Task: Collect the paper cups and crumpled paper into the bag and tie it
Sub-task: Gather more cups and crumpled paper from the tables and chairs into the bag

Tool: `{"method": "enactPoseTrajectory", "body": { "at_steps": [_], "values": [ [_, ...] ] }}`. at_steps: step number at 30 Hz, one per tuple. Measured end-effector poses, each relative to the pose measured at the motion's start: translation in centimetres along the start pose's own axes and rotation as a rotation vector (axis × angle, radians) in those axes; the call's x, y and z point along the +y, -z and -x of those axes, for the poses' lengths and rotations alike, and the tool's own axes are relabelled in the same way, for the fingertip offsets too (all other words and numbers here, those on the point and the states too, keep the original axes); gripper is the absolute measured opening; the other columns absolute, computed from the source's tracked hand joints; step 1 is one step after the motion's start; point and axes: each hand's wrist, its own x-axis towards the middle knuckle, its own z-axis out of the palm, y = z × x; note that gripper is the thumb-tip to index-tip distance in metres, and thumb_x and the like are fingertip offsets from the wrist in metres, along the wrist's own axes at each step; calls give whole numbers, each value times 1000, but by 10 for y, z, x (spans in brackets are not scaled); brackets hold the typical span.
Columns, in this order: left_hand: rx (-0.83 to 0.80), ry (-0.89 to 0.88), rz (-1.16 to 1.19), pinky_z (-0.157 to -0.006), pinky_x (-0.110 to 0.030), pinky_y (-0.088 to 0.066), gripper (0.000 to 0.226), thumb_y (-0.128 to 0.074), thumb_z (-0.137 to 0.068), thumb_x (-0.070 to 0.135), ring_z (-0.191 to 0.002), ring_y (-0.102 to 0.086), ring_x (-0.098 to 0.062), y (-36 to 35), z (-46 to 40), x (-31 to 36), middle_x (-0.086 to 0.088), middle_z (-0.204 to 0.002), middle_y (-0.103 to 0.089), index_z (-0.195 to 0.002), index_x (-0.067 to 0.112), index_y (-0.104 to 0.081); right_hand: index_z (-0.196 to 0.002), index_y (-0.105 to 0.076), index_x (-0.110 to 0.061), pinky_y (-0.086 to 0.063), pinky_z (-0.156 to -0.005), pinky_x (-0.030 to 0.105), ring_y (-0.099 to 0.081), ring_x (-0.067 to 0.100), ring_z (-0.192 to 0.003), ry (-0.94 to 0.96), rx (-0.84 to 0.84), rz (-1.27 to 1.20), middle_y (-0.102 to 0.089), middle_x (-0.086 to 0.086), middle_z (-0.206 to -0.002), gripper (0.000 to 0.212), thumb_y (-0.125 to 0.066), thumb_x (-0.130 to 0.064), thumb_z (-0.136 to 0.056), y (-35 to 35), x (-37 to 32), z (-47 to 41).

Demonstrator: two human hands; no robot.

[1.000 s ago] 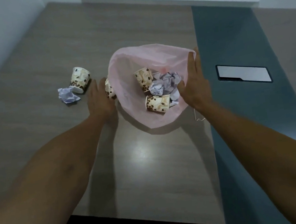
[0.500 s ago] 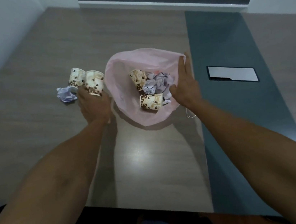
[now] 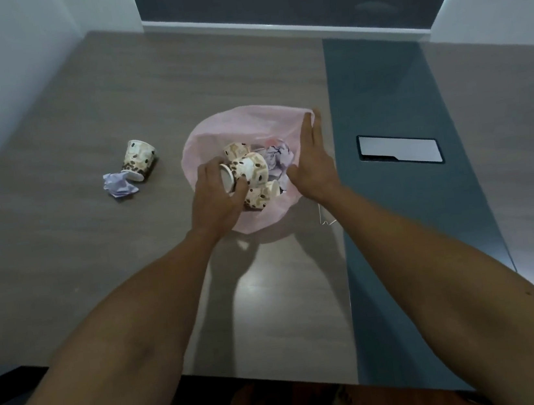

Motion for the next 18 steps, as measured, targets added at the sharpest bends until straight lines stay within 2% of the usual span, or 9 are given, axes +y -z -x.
{"method": "enactPoseTrajectory", "body": {
  "at_steps": [3, 5, 9, 12, 14, 16, 18],
  "values": [
    [-13, 58, 76, -96, -24, -38, 54, -69, -90, 32, -118, -51, -20, -19, -32, 12, -7, -132, -51, -135, 11, -47, -161, 12, -21, -51, -55, 36, -62, 33, -93, 46, 14, -13, 21, -9, -168, 108, -66, -10, -88, -2, 1, -4],
    [11, 59, 63, -92, -26, -40, 54, -71, -89, 32, -114, -52, -21, -33, -53, 20, -8, -129, -51, -131, 9, -47, -161, 11, -20, -52, -57, 37, -60, 34, -104, 67, 16, -13, 20, -9, -168, 105, -65, -11, -89, -3, 2, -5],
    [30, 177, -25, -78, -32, -42, 65, -79, -82, 48, -104, -57, -26, -55, -91, 23, -8, -123, -50, -125, 13, -44, -161, 8, -18, -39, -46, 33, -58, 31, -77, 69, 15, 0, 20, -9, -168, 104, -62, -3, -86, -8, 8, -10],
    [-82, 209, -157, -83, -42, -50, 65, -76, -78, 61, -105, -60, -29, -65, -102, 17, -6, -122, -54, -117, 15, -52, -161, 9, -19, -43, -47, 34, -57, 31, -78, 50, 25, 6, 20, -9, -168, 105, -62, -4, -85, -14, 15, -17],
    [-87, 126, -217, -87, -44, -51, 60, -69, -82, 64, -111, -58, -27, -64, -99, 9, -5, -125, -56, -116, 15, -62, -161, 10, -21, -49, -51, 35, -60, 33, -84, 31, 35, -5, 20, -10, -168, 106, -64, -7, -87, -19, 18, -21],
    [33, -36, -278, -86, -45, -51, 45, -64, -87, 55, -106, -57, -27, -53, -94, -4, -7, -113, -59, -104, 14, -70, -160, 12, -23, -55, -57, 39, -61, 35, -91, 10, 21, -2, 21, -12, -167, 107, -66, -9, -89, -22, 18, -24],
    [148, -194, -402, -84, -46, -49, 30, -63, -90, 41, -99, -54, -29, -36, -88, -20, -11, -104, -56, -93, 13, -72, -161, 12, -23, -54, -55, 40, -61, 30, -80, -14, 3, -2, 21, -11, -167, 107, -64, -4, -87, -24, 16, -26]
  ]
}}
